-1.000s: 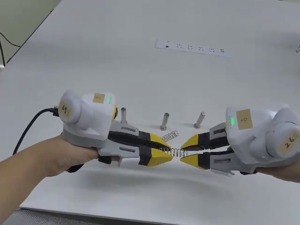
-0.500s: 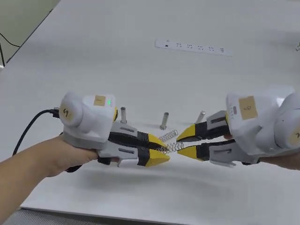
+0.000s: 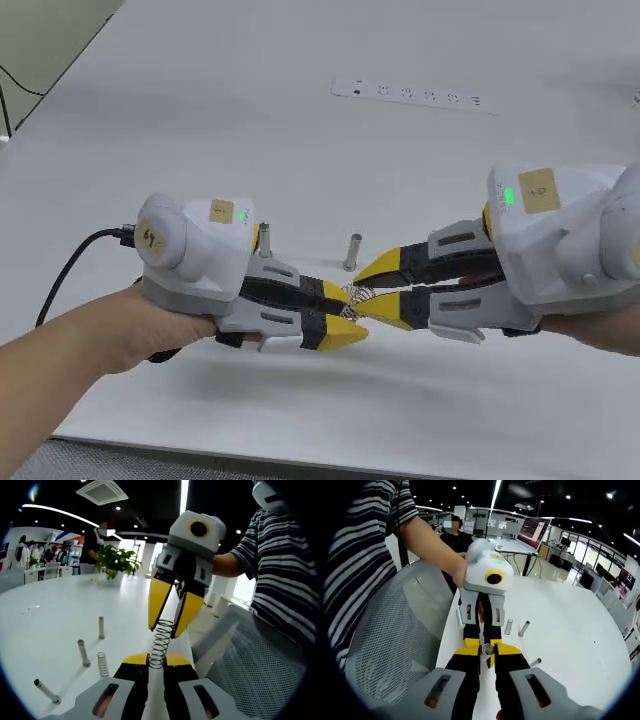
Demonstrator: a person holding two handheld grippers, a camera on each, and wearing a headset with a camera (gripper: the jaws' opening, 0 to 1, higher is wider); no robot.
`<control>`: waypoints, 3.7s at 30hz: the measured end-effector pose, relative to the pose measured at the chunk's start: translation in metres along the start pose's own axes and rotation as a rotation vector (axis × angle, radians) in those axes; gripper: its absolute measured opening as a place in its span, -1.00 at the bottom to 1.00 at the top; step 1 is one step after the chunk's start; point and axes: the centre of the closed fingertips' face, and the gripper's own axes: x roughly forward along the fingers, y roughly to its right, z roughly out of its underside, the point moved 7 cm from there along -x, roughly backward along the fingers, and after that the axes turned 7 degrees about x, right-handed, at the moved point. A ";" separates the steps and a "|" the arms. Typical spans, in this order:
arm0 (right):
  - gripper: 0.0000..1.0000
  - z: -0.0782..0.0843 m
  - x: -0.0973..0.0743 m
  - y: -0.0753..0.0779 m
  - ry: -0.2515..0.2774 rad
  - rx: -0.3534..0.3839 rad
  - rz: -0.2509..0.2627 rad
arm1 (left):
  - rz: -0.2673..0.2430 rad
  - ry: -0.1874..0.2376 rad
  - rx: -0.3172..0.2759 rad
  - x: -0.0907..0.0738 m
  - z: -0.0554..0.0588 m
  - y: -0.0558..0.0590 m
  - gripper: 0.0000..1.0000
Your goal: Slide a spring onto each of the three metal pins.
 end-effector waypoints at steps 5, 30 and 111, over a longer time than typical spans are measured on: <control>-0.86 -0.003 0.003 -0.002 -0.008 -0.046 0.015 | -0.007 -0.007 0.010 0.000 -0.001 -0.001 -0.95; -0.86 -0.012 0.002 -0.001 -0.005 -0.112 0.035 | -0.038 -0.006 0.024 -0.005 -0.007 -0.004 -0.92; -0.86 0.031 -0.040 0.058 -0.118 -0.046 0.255 | -0.440 -0.034 -0.134 -0.121 0.033 -0.035 0.96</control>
